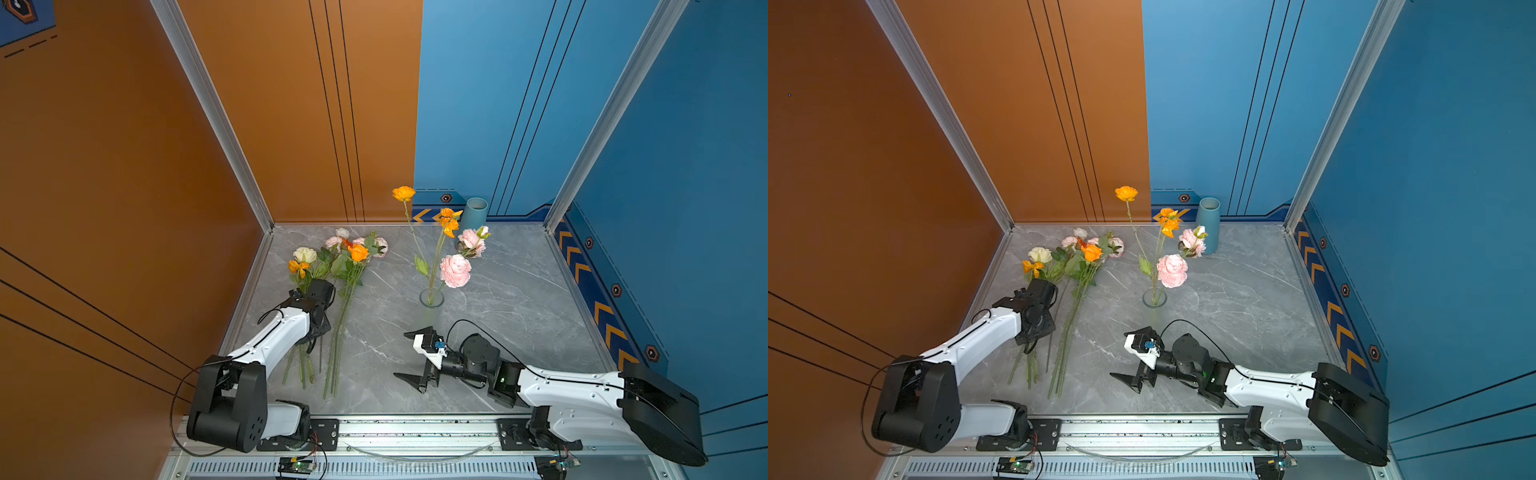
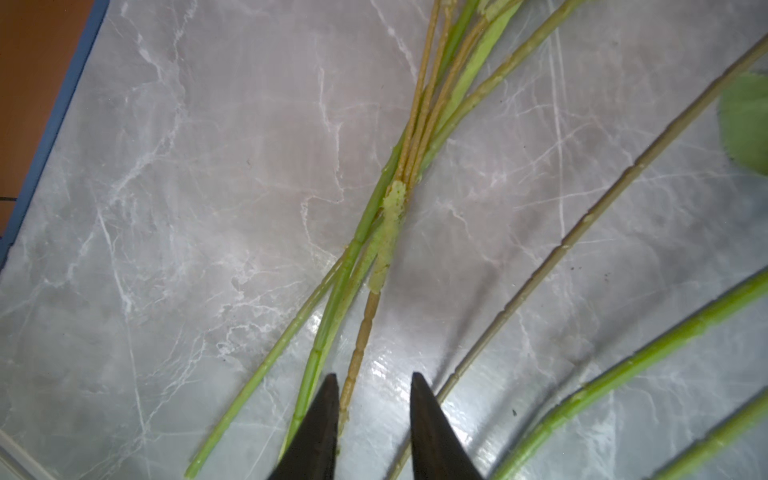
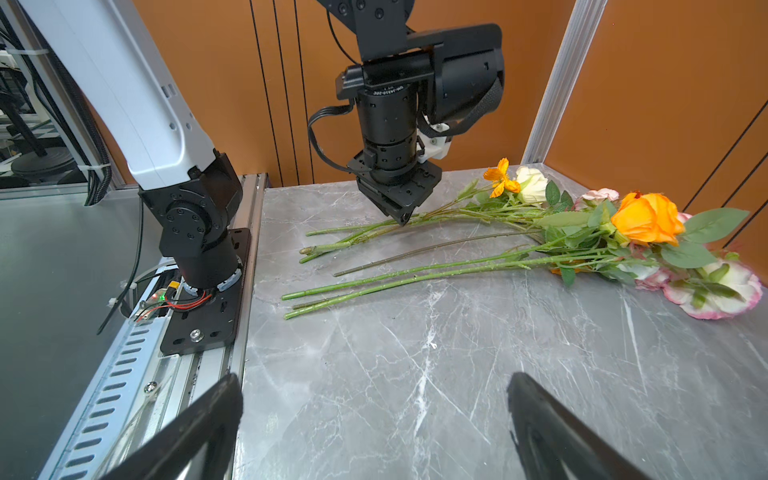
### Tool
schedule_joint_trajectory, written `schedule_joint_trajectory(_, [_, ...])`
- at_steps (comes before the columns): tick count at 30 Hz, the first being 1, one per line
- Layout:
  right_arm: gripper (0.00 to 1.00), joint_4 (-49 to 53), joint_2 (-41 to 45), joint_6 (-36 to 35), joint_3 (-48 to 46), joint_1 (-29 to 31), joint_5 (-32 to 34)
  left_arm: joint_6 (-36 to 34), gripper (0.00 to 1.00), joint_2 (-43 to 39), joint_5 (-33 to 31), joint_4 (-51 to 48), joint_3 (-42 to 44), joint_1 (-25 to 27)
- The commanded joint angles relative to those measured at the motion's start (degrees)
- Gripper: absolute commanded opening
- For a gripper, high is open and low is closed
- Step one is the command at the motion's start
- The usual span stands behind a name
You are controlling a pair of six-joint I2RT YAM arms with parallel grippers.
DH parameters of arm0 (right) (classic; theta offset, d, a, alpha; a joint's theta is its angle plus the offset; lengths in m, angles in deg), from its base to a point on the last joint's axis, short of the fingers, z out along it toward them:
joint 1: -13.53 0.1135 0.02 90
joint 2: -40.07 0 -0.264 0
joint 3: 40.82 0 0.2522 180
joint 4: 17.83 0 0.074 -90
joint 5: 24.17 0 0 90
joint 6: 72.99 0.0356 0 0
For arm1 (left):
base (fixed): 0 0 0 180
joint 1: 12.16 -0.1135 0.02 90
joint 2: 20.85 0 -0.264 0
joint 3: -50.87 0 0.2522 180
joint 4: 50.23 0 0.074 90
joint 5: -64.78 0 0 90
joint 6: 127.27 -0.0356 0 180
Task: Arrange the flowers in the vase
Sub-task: 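Grasp the yellow poppy stems with the left gripper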
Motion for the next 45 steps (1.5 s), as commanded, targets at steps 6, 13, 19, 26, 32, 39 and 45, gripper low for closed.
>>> schedule_joint_trajectory(6, [1.0, -1.64, 0.62, 0.49, 1.15, -0.49, -1.2, -0.12, 0.26, 5.38, -0.32, -1.12, -3.45, -1.48])
schedule_joint_trajectory(13, [1.0, -1.73, 1.18, 0.93, 0.94, -0.91, -1.52, -0.06, 0.25, 7.7, -1.0, -0.41, -3.14, -2.44])
schedule_joint_trajectory(19, [1.0, -1.82, 1.28, 1.11, 0.85, -1.26, -1.75, -0.75, 0.24, 9.35, 0.19, 1.11, -2.37, -3.19])
schedule_joint_trajectory(26, [1.0, -2.02, 1.09, 1.28, 0.91, -1.4, -1.94, -1.45, 0.16, 10.15, 2.31, 2.27, -2.19, -2.89])
schedule_joint_trajectory(32, [1.0, -2.01, 1.23, 1.36, 0.89, -1.53, -1.94, -1.6, 0.15, 12.03, 3.18, 2.78, -2.44, -2.84])
schedule_joint_trajectory(39, [1.0, -1.98, 1.45, 1.49, 0.85, -1.66, -2.02, -1.63, 0.17, 13.63, 2.56, 2.83, -3.0, -3.09])
schedule_joint_trajectory(45, [1.0, -1.94, 1.45, 1.46, 0.83, -1.71, -2.11, -2.15, 0.13, 16.1, 2.89, 3.27, -4.41, -3.42])
